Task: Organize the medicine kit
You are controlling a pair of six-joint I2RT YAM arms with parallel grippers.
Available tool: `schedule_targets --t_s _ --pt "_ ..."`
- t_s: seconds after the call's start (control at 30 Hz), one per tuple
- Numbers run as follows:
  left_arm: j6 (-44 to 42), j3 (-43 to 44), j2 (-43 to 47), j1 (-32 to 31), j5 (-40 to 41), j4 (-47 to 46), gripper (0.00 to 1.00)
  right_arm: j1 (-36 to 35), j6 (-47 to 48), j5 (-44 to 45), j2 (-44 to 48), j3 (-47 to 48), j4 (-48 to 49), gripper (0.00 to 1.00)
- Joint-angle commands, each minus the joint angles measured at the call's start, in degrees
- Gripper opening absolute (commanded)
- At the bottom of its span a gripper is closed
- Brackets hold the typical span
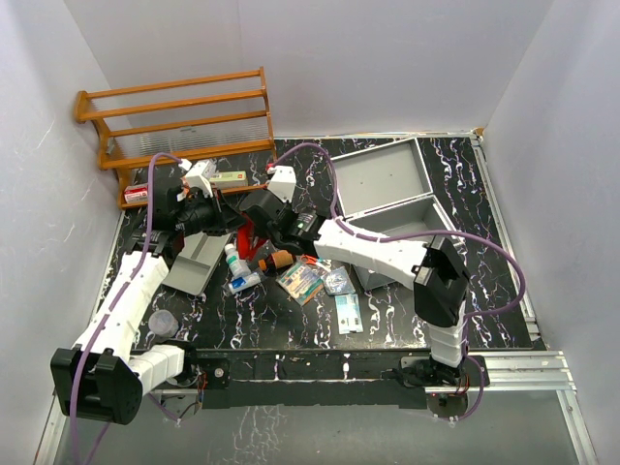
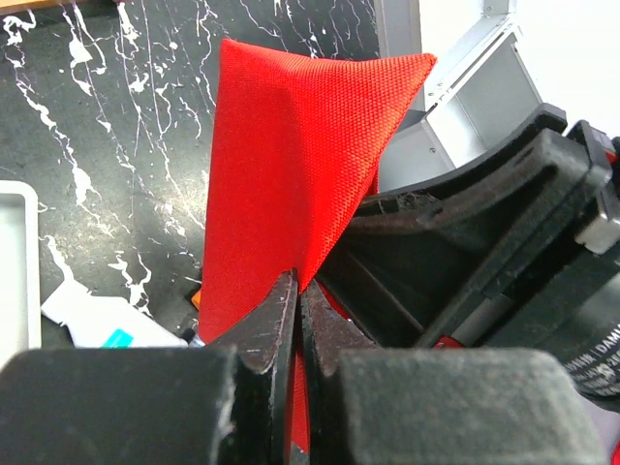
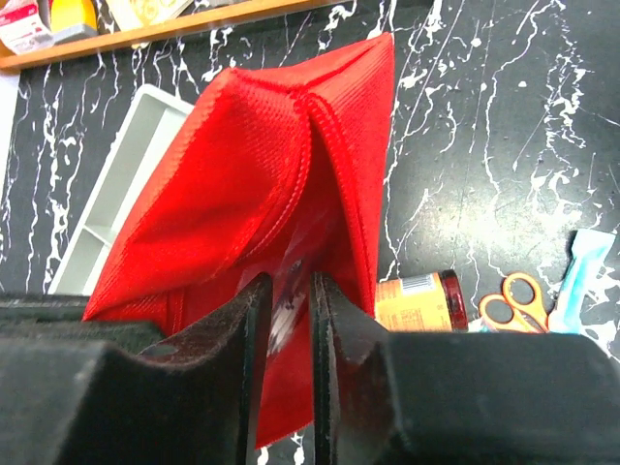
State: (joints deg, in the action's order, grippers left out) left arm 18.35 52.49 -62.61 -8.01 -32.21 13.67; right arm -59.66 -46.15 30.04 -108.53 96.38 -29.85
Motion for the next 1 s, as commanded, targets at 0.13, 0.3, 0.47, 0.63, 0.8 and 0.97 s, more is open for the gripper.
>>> schedule_targets --t_s 0.13,0.3,0.47,0.63,0.8,0.97 --pt "-1.92 -0.1 2.57 -0.25 0.03 -0.65 0.0 0.37 -0.63 4.48 0.73 1.94 0.22 0.0" --pt "-2.02 0.05 2.26 -0.21 1.21 -0.55 0.0 0.33 -0.37 1.45 1.8 2.25 1.51 0.0" --pt "-2.18 1.85 1.41 -0.3 8.83 2.64 0.0 0.35 -0.66 0.63 3.64 0.96 1.12 0.0" --pt "-1.74 4.1 0.16 -0.25 10.17 4.92 0.0 0.64 0.24 2.86 5.33 -2.0 1.19 0.0" --pt "-1.61 4.77 0.44 -0.3 8.91 4.6 0.0 0.77 3.91 -2.46 6.2 -2.38 4.66 0.01" --pt "-1.99 4.76 0.5 -0.26 6.53 4.43 0.0 0.77 3.41 -6.7 5.97 0.26 4.79 0.25"
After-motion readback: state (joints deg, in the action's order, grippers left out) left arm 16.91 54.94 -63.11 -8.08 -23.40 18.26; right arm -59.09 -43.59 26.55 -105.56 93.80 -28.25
